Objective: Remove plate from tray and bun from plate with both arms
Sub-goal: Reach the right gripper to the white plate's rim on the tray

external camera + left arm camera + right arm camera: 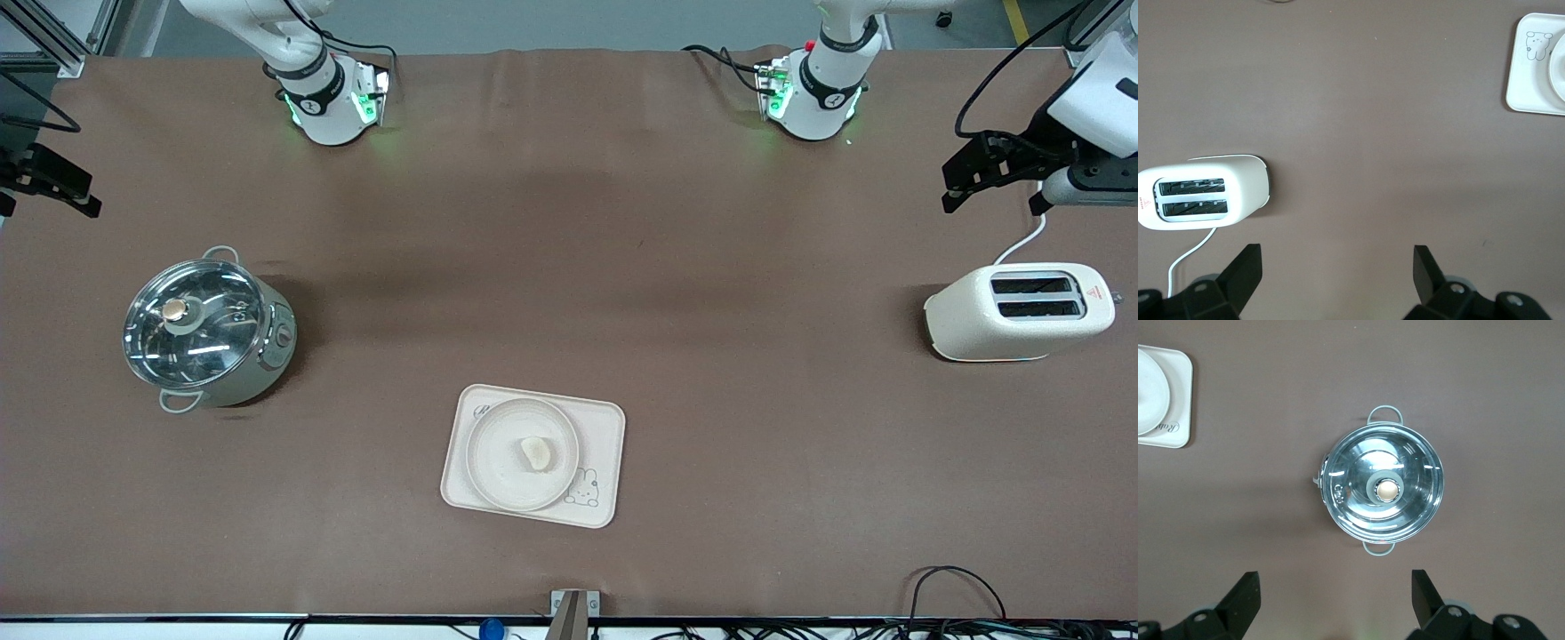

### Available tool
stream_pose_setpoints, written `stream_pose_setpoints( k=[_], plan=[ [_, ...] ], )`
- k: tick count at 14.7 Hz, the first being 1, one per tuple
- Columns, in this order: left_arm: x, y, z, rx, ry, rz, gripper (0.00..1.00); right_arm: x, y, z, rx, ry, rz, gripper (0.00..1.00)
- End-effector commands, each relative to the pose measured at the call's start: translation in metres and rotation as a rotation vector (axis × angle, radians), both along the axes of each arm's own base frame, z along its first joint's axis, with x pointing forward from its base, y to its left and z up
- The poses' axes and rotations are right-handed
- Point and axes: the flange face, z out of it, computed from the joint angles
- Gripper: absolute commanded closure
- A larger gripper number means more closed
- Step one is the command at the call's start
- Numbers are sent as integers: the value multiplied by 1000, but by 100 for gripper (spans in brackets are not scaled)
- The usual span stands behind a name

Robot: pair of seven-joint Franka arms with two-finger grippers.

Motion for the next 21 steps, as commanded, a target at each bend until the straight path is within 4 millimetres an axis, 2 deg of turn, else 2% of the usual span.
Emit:
stream_pose_setpoints(
  k=[1,4,5,7,10,13,16,17,19,21],
  plan=[
    [1,1,3,-7,9,4,0,-8,-10,5,-13,11,9,0],
    [2,1,2,-7,10,4,0,-8,-16,1,-1,15,-15,0],
    [2,1,2,-8,9,5,0,-6,-14,2,7,8,-12,0],
    [6,2,-4,-4,21,2,0,2,-1,-12,76,33,2,0],
    [7,8,-5,-3,22,2,0,24,34,-70,105,99,48,0],
    [10,7,-10,-2,33,10,0,69,76,-139,206,89,51,0],
    [18,7,-23,0,51,18,0,110,139,-215,271,61,-12,0],
    [18,7,-23,-1,51,21,0,121,167,-243,299,53,-52,0],
    [18,6,-22,-2,50,19,0,133,206,-280,344,51,-142,0],
    [17,7,-22,-2,51,21,0,144,245,-327,357,49,-158,0]
  ],
)
